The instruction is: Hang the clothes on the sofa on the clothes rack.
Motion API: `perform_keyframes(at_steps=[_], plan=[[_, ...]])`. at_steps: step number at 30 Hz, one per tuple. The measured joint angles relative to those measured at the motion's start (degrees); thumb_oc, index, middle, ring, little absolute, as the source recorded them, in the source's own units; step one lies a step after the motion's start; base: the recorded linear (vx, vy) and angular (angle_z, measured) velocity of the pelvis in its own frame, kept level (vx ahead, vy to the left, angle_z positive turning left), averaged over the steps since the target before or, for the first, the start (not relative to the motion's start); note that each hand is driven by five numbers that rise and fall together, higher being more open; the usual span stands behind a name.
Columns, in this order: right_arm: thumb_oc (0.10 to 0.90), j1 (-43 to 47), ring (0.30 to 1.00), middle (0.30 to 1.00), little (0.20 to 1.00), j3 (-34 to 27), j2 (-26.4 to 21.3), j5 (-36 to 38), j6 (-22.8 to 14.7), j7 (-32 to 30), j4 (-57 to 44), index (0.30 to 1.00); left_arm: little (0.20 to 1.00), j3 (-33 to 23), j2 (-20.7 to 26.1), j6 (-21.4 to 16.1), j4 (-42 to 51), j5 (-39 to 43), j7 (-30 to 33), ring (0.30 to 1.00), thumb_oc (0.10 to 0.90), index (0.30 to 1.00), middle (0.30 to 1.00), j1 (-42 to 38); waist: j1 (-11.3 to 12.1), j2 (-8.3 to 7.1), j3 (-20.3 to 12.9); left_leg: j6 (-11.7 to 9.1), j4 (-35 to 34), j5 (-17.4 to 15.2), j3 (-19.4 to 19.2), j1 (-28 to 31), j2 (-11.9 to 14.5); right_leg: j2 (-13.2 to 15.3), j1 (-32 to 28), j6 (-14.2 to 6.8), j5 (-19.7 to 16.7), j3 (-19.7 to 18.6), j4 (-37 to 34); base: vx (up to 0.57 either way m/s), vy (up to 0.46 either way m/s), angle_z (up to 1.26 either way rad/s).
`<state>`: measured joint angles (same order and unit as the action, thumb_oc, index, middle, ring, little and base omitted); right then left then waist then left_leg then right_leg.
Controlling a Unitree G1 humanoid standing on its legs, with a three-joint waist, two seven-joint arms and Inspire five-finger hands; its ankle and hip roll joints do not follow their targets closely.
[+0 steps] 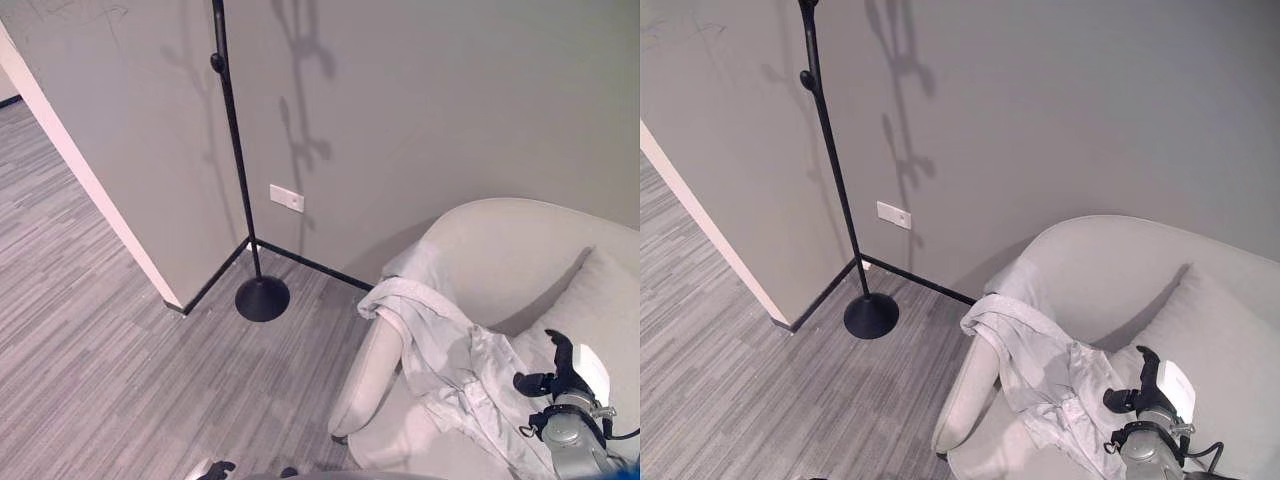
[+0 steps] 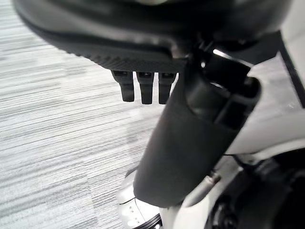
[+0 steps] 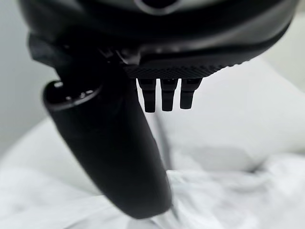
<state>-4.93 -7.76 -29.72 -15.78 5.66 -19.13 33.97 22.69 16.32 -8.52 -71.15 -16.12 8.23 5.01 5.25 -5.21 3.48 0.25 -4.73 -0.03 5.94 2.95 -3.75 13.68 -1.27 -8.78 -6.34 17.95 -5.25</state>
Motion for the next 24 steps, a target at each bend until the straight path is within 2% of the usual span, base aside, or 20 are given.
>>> perform_keyframes(at_steps=[2,5,10,12,14,16,19,22,24], plan=[[0.800,3.57,0.900,0.900,0.900,1.24,-2.27,3.85,0.24,0.00,2.24,0.900,0.900,2.38,-0.04,-0.15,0.37,0.00,-0.49,0.900,0.800,0.900,0.900,-0.67,-0.61,1.45,0.75,-0.58,0.15,0.88,0.92,-2.05,0.83,-0.74,1.40,0.05,0.00,0.99,0.00,-0.06,0.015,0.28],[0.800,5.78,0.900,0.900,0.900,2.17,-5.11,3.94,-2.71,0.00,0.76,0.900,0.900,4.40,-0.27,-0.17,1.21,0.00,-0.52,0.900,0.800,0.900,0.900,-2.12,-0.67,3.28,2.69,-1.00,0.06,2.30,2.68,-3.77,1.20,-1.10,2.32,0.27,-0.30,2.89,0.00,-0.05,0.025,0.27],[0.800,12.59,0.900,0.900,0.900,4.71,-8.33,5.51,-4.93,-0.21,3.82,0.900,0.900,5.87,0.14,-0.84,3.42,0.00,-0.40,0.900,0.800,0.900,0.900,-3.53,0.19,4.75,5.32,-0.88,0.21,3.60,4.72,-6.47,1.14,-1.04,3.84,0.54,-0.62,4.85,0.01,-0.08,0.023,0.23],[0.800,16.69,0.900,0.900,0.900,5.63,-9.35,6.21,-5.99,-0.42,4.44,0.900,0.900,6.74,0.35,-1.18,4.14,0.03,-0.02,0.900,0.800,0.900,0.900,-5.24,0.90,5.04,7.89,-0.92,1.33,4.06,5.24,-8.69,0.98,-0.99,5.40,1.13,-1.35,5.46,0.02,-0.13,0.033,0.15],[0.800,20.56,0.900,0.900,0.900,8.20,-9.77,8.00,-6.48,-0.78,5.38,0.900,0.900,8.17,0.40,-1.22,4.19,0.05,0.07,0.900,0.800,0.900,0.900,-6.52,1.32,5.40,9.01,-0.95,2.06,4.25,5.64,-10.73,0.81,-0.93,6.77,1.36,-1.62,6.05,0.02,-0.07,0.024,0.14],[0.800,24.12,0.900,0.900,0.900,10.10,-10.27,8.17,-7.66,-0.90,5.87,0.900,0.900,8.33,0.05,-1.35,4.39,0.15,0.07,0.900,0.800,0.900,0.900,-8.41,2.62,6.49,11.16,-1.03,2.21,4.46,5.77,-11.53,0.81,-0.96,7.43,1.70,-1.90,6.28,0.02,-0.06,0.026,0.09],[0.800,27.57,0.900,0.900,0.900,12.98,-10.28,8.49,-8.55,-0.97,7.06,0.900,0.900,8.40,-0.37,-2.08,4.52,0.29,0.38,0.900,0.800,0.900,0.900,-9.49,3.81,7.60,12.47,-1.03,2.02,4.45,5.79,-11.68,0.76,-0.93,7.68,1.71,-1.89,6.30,0.02,-0.06,0.027,0.02],[0.800,31.16,0.900,0.900,0.900,13.53,-9.96,13.38,-9.84,-3.89,9.09,0.900,0.900,8.43,-0.20,-2.47,5.47,0.85,1.86,0.900,0.800,0.900,0.900,-10.40,3.69,7.65,14.68,-1.03,2.09,4.51,5.64,-12.52,0.72,-0.88,8.51,1.82,-1.99,6.26,0.01,-0.03,0.015,-0.02],[0.800,31.67,0.900,0.900,0.900,13.66,-9.92,15.08,-10.24,-4.00,9.76,0.900,0.900,8.71,-0.15,-2.47,5.49,1.01,2.08,0.900,0.800,0.900,0.900,-10.75,3.70,7.69,14.90,-1.04,2.04,4.52,5.65,-12.63,0.70,-0.86,8.69,1.84,-2.00,6.25,0.01,-0.02,0.038,-0.03]])
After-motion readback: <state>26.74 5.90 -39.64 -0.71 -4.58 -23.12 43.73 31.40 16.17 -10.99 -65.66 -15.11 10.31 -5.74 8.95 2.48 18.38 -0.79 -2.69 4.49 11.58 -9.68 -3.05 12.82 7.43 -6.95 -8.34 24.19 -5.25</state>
